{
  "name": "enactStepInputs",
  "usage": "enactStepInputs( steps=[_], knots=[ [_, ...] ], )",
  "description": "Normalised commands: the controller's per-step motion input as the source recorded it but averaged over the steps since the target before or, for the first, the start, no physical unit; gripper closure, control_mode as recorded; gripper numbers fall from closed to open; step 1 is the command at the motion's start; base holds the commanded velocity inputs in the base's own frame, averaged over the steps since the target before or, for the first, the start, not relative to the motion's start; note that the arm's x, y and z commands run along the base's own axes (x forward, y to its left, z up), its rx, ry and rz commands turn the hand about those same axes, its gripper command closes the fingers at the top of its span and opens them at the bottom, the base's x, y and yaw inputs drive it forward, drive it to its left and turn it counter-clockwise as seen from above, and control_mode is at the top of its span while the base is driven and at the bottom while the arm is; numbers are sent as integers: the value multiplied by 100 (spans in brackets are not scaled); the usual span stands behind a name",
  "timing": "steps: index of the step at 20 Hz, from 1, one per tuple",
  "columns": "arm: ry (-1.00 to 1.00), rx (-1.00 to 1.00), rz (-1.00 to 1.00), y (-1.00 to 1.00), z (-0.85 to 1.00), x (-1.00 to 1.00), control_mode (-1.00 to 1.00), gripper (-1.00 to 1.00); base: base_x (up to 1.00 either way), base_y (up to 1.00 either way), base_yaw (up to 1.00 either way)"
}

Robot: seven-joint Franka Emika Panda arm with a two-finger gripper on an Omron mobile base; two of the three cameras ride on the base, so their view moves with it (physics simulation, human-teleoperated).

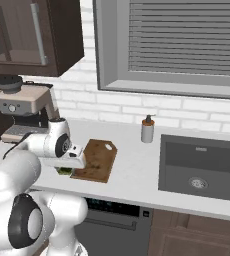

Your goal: Pick up the sponge from the counter and clean the cutting board by briefly scrubbing or pressing down on the cutting board. Once finished, release the sponge.

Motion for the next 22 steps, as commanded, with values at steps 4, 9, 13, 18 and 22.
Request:
enactStepInputs(
  steps=[4,9,13,18,22],
  knots=[
    [0,0,0,-64,-11,11,-100,100,0,0,0],
    [-1,1,2,-1,-11,35,-100,100,0,0,0],
    [0,0,1,0,-11,36,-100,100,0,0,0],
    [0,0,0,0,-10,19,-100,100,0,0,0],
    [0,0,0,0,-14,16,-100,100,0,0,0]
  ],
)
